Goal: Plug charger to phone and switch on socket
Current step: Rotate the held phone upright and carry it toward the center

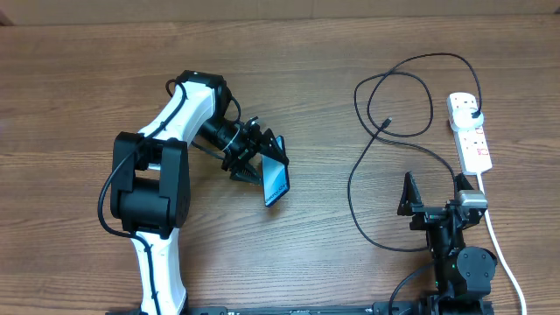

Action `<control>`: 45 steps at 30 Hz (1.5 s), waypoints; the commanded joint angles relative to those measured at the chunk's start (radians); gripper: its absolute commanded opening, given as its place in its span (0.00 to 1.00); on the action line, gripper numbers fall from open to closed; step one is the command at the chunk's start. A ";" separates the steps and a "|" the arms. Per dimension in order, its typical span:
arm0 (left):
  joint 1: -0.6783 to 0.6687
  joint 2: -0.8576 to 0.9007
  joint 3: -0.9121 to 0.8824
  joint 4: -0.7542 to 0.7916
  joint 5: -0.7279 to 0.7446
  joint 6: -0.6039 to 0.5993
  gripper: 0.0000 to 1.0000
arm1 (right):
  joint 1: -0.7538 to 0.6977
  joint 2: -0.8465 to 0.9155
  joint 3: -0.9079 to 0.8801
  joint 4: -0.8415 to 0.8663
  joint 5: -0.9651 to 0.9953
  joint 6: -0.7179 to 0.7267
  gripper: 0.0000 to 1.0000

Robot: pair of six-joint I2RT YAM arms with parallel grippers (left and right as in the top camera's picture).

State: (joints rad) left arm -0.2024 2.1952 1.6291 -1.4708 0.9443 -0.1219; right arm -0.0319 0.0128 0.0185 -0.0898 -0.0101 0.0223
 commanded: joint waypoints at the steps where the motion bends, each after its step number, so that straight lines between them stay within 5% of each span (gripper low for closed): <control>1: 0.005 0.008 0.025 -0.044 0.097 0.082 0.61 | 0.004 -0.007 -0.011 0.006 0.009 -0.005 1.00; 45: 0.008 0.008 0.025 -0.159 0.259 0.122 0.61 | 0.004 -0.007 -0.011 0.006 0.009 -0.005 1.00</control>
State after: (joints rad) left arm -0.2005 2.1956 1.6299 -1.6241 1.1439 -0.0189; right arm -0.0319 0.0128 0.0185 -0.0895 -0.0105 0.0219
